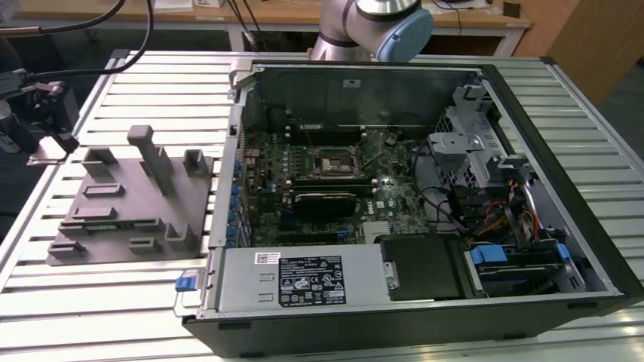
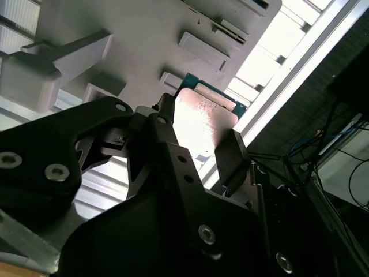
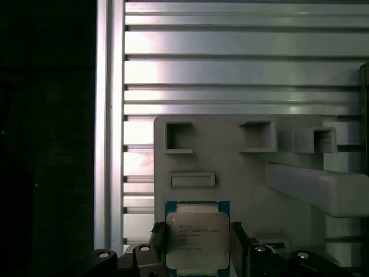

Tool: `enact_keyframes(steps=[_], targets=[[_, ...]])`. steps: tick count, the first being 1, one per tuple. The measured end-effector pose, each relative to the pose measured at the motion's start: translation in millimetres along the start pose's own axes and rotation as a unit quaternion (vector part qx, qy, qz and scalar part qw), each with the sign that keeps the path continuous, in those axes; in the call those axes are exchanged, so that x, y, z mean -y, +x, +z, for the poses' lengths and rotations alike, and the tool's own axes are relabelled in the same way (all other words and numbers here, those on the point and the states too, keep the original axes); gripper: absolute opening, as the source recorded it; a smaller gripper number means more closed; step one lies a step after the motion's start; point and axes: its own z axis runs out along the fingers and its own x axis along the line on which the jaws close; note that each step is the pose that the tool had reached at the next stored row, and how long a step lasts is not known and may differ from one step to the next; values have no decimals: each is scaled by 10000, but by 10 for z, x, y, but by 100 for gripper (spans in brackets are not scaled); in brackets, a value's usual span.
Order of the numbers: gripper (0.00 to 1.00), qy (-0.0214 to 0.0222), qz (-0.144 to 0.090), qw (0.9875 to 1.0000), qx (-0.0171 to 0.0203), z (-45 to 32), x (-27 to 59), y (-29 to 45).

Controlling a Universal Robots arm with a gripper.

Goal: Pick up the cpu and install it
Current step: 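Pick up the cpu and move it towards the insertion slot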

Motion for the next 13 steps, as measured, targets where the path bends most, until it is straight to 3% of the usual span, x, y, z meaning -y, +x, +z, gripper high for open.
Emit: enact_keyframes(steps=[13], targets=[[53,0,0,10000,0,-60,-3,-1]])
